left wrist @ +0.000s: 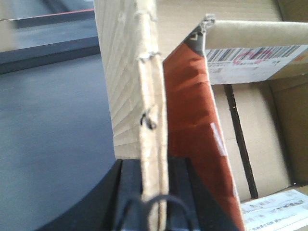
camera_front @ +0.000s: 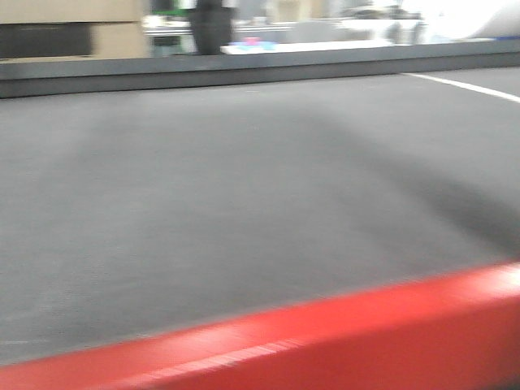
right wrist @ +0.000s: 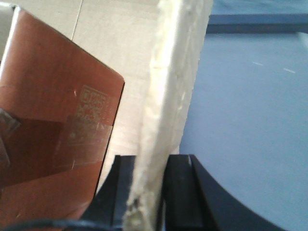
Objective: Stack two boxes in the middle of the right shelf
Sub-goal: 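Hold the boxes with both grippers while the base turns and drives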
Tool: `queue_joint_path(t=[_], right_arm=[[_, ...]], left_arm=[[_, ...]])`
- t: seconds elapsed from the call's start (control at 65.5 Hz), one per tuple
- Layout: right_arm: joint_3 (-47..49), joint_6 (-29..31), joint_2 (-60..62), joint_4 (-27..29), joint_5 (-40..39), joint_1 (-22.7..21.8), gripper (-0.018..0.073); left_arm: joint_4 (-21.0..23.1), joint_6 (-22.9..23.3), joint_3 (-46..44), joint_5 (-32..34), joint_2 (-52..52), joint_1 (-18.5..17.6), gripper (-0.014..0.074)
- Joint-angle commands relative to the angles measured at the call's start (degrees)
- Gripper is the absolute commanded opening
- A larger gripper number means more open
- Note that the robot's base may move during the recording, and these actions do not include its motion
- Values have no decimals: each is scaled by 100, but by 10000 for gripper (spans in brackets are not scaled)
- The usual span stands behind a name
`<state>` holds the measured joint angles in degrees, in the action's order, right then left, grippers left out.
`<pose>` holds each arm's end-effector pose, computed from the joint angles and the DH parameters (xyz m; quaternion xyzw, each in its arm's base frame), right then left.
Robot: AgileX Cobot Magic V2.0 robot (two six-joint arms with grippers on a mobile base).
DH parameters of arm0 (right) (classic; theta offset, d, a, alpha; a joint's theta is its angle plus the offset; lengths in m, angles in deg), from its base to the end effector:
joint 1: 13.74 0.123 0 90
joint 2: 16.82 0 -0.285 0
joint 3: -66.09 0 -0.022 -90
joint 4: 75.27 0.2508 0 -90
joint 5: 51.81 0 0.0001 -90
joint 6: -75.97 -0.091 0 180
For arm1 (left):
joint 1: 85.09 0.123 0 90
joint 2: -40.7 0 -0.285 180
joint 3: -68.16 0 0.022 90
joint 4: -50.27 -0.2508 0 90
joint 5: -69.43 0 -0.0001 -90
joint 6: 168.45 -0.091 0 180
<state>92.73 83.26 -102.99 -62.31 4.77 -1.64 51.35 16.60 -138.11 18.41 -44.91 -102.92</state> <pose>0.2572 0.0726 0.5150 -0.1391 0.8316 0.1348 0.5205 0.2547 -0.0833 0.5222 0.0907 0.8159 -0.1225 0.5578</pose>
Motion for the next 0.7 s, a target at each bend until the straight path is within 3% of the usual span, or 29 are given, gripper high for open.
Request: queue_joint_path(t=[0.0,0.687], right_arm=[[70,73,69,-170,-218,-36,-152],[70,73,69,-170,-218,-36,-152]], left_arm=[[-148,-41,-68,409,76,21,-111],[-148,-41,-68,409,76,21,-111]])
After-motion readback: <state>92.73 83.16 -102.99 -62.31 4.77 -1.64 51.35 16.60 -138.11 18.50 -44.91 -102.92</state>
